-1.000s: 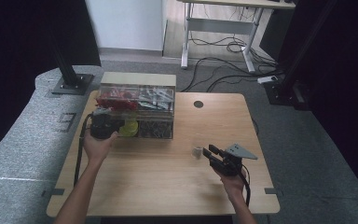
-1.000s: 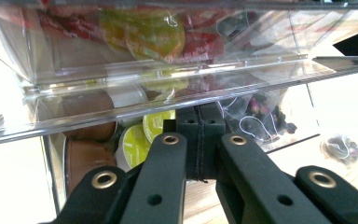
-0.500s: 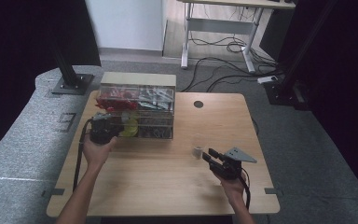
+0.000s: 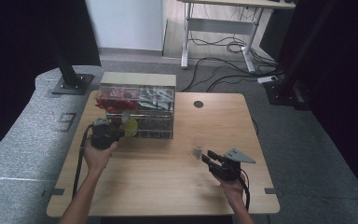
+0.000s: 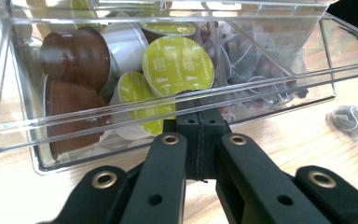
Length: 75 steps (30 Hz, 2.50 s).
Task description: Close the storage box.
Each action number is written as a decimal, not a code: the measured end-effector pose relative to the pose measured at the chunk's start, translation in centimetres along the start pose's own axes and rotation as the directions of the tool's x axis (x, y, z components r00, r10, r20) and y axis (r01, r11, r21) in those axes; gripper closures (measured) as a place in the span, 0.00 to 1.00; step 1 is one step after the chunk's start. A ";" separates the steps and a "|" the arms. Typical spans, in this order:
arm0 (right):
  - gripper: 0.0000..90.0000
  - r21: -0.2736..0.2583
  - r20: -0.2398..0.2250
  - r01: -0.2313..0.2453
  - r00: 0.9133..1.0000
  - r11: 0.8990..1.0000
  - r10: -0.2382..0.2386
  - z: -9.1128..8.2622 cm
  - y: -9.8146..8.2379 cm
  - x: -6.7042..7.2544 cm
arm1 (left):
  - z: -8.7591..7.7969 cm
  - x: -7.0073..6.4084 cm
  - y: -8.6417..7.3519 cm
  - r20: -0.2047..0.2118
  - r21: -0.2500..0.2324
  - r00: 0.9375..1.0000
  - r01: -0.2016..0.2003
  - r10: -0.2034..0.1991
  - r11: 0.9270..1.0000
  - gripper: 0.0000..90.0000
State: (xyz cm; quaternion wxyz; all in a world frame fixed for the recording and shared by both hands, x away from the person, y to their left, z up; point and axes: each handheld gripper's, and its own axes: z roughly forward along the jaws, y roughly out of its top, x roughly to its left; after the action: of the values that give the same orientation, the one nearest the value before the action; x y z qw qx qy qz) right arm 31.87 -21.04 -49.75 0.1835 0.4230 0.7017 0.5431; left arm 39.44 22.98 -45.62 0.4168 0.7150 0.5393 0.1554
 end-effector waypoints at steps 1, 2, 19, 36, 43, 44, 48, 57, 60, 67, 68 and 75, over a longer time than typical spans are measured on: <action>0.70 0.002 0.000 0.003 1.000 1.000 -0.003 0.0 0.0 0.0 | 0.0 0.0 -0.1 0.000 0.001 1.000 0.000 0.000 1.000 1.00; 0.70 0.003 0.000 0.002 1.000 1.000 -0.002 0.0 -0.1 0.0 | 0.1 0.0 -0.2 0.002 0.002 1.000 0.002 -0.002 1.000 1.00; 0.70 0.014 0.010 0.008 1.000 1.000 -0.008 0.3 -0.5 0.0 | 1.0 0.6 -1.9 0.032 0.035 0.999 0.027 -0.028 0.999 1.00; 0.70 0.020 0.012 0.005 1.000 1.000 -0.005 0.4 -0.7 -0.1 | 1.9 0.9 -2.8 0.041 0.068 0.999 0.019 -0.022 0.997 1.00; 0.70 0.021 0.013 0.004 1.000 1.000 -0.004 0.4 -0.7 -0.2 | 1.2 0.0 -3.0 0.058 0.036 0.998 -0.009 0.007 0.999 1.00; 0.70 0.022 0.012 0.002 1.000 1.000 -0.002 0.4 -0.8 -0.2 | 1.0 -0.3 -3.1 0.064 0.028 0.998 -0.019 0.017 0.999 1.00; 0.69 0.028 0.011 0.003 1.000 1.000 -0.003 0.6 -0.9 -0.2 | 0.6 -0.9 -3.3 0.089 0.007 0.995 -0.033 0.033 0.999 0.98; 0.65 0.023 0.011 0.019 1.000 1.000 -0.019 0.4 -0.9 0.0 | 0.3 -2.1 -4.7 0.135 -0.022 0.986 -0.096 0.098 0.995 0.78; 0.61 0.016 0.024 0.032 0.999 0.999 -0.032 0.3 -0.9 0.1 | 0.2 -2.7 -5.3 0.154 -0.025 0.981 -0.116 0.119 0.993 0.69; 0.50 -0.011 0.042 0.035 0.999 0.999 -0.035 -0.7 -1.2 0.1 | -0.5 -3.8 -6.9 0.180 -0.039 0.973 -0.141 0.146 0.989 0.52; 0.49 -0.013 0.042 0.037 0.998 0.999 -0.036 -0.8 -1.2 0.1 | -0.6 -3.9 -7.2 0.178 -0.038 0.973 -0.143 0.147 0.989 0.50; 0.39 -0.014 0.050 0.021 0.999 1.000 -0.020 -2.0 -2.2 -0.3 | -1.1 -4.4 -9.1 0.150 -0.038 0.977 -0.146 0.150 0.989 0.44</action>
State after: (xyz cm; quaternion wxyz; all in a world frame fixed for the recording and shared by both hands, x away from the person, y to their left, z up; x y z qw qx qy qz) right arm 29.75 -22.61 -51.20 0.2096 0.4281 0.6973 0.5353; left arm 31.24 20.09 -50.85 0.4537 0.7573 0.4490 0.1379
